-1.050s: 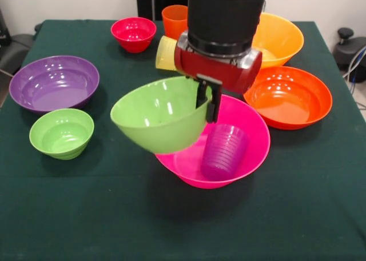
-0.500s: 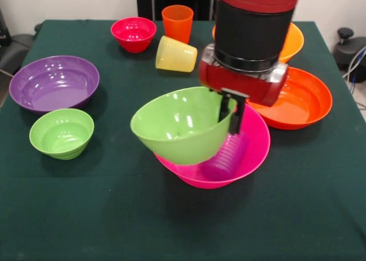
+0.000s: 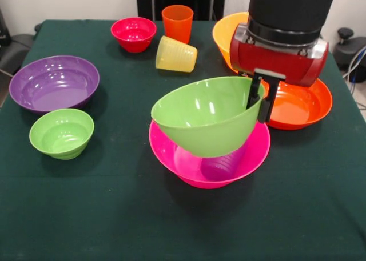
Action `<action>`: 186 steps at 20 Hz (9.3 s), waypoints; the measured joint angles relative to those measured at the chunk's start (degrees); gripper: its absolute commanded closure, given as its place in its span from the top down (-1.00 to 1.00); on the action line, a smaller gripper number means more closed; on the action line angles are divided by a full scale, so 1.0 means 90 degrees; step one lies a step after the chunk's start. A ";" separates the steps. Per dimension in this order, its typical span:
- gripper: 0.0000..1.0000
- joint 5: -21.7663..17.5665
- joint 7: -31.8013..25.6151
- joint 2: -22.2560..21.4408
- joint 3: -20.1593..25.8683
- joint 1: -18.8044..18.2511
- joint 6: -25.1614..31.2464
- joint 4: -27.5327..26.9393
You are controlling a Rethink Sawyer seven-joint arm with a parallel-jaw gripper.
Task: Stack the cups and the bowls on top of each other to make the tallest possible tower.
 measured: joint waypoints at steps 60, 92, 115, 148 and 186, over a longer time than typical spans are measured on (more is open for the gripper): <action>-1.00 -0.0018 0.0000 -0.0224 -0.0288 -0.0112 -0.1334 0.1938; -1.00 0.0046 0.0000 -0.0226 -0.0298 0.0157 -0.1334 0.1938; 1.00 0.0049 0.0000 -0.0228 -0.0299 0.0153 -0.1334 0.1938; 1.00 0.0376 0.0000 -0.0787 -0.0285 -0.0403 -0.1333 0.1968; 1.00 0.0202 -0.0003 -0.0713 0.0100 -0.1480 -0.1331 0.1775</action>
